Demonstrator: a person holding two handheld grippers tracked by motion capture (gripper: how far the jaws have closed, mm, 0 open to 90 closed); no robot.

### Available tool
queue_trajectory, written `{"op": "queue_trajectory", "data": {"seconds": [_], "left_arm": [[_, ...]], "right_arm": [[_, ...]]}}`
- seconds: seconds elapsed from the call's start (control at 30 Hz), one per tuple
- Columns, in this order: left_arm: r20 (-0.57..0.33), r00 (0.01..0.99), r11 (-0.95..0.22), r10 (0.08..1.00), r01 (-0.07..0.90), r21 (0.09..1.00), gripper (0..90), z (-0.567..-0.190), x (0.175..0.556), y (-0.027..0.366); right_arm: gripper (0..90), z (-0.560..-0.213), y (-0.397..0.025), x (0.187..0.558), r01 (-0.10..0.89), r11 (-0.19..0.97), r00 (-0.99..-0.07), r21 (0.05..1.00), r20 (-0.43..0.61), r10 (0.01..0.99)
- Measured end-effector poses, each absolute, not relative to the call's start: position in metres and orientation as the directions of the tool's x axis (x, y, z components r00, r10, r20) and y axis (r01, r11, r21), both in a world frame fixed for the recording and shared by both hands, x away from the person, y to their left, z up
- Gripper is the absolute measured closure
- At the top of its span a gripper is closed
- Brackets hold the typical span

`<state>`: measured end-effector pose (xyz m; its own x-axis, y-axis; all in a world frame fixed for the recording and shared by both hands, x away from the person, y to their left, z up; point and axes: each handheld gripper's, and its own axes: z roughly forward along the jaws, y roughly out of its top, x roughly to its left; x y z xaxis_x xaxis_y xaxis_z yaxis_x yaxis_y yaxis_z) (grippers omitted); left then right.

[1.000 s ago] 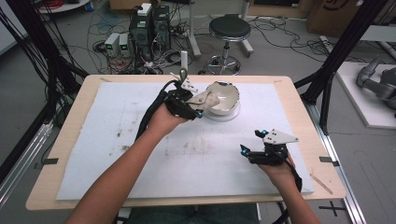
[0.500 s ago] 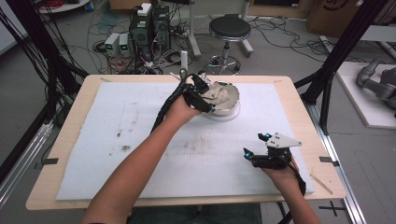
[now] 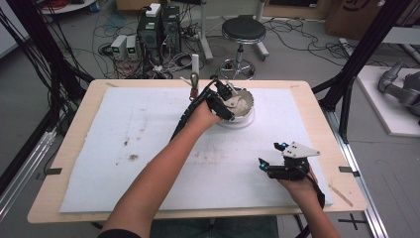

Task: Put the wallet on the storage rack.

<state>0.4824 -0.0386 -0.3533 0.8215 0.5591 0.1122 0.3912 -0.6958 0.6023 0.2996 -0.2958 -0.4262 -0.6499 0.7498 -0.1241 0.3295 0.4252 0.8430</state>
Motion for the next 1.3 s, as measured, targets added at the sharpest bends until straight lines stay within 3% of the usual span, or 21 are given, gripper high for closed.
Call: {"op": "queue_trajectory", "data": {"seconds": [0.37, 0.73, 1.0, 1.3], "left_arm": [[0.121, 0.813, -0.697, 0.569, 0.399, 0.595, 33.8, -0.357, 0.488, -0.048], [0.107, 0.802, -0.632, 0.587, 0.371, 0.681, 28.2, -0.348, 0.486, -0.041], [0.064, 0.822, -0.563, 0.566, 0.328, 0.758, 24.0, -0.336, 0.47, -0.017], [0.037, 0.837, -0.482, 0.546, 0.278, 0.831, 20.4, -0.332, 0.433, 0.037]], "right_arm": [[20.2, -0.427, -0.295, 0.3, 0.329, 0.424, -0.652, 0.844, -0.122, 0.749], [20.2, -0.426, -0.296, 0.3, 0.327, 0.426, -0.652, 0.844, -0.124, 0.748], [20.2, -0.426, -0.295, 0.301, 0.32, 0.426, -0.65, 0.846, -0.131, 0.749], [20.2, -0.425, -0.29, 0.305, 0.308, 0.426, -0.646, 0.851, -0.141, 0.75]]}}
